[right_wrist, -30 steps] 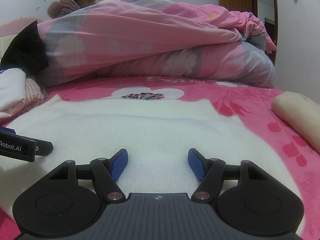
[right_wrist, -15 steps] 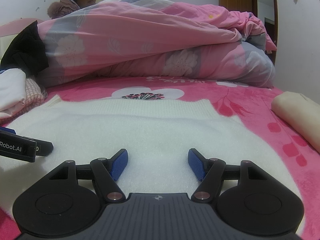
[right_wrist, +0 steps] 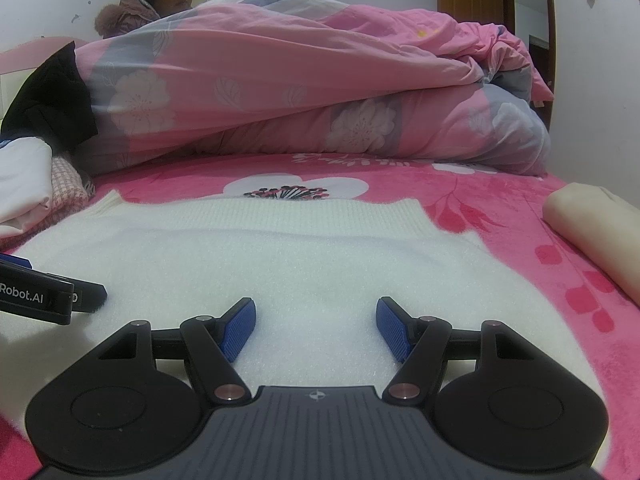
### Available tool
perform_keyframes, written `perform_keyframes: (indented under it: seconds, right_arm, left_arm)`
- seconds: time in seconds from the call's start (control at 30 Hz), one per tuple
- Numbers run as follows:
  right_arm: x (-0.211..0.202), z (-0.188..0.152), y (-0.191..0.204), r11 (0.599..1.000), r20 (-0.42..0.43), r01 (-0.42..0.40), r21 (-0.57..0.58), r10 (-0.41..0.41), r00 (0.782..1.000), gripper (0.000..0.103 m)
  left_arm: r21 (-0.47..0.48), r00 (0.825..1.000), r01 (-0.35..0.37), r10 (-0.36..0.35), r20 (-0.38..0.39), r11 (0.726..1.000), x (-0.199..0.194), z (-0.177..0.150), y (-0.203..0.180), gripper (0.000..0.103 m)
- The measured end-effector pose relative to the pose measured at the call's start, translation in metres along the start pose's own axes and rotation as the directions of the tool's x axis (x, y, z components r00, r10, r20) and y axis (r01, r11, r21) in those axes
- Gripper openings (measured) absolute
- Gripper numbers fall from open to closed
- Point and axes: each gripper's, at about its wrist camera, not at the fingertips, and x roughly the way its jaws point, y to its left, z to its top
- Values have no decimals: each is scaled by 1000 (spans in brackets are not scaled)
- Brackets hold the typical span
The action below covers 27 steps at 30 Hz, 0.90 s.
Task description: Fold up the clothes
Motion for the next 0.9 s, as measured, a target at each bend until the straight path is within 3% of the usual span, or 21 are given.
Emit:
perform_keyframes:
  seconds: [0.7,0.9]
  right_arm:
    - [0,0,0,1000,2,-1,1,1,1000,69]
    - [0,3,1,1000,-8,2,1,-2,1000,70]
  left_arm:
    - [2,1000,1,-1,1,1000,-1,0,0,103]
    - [3,998,45,-46,36,999,-5,1,7,103]
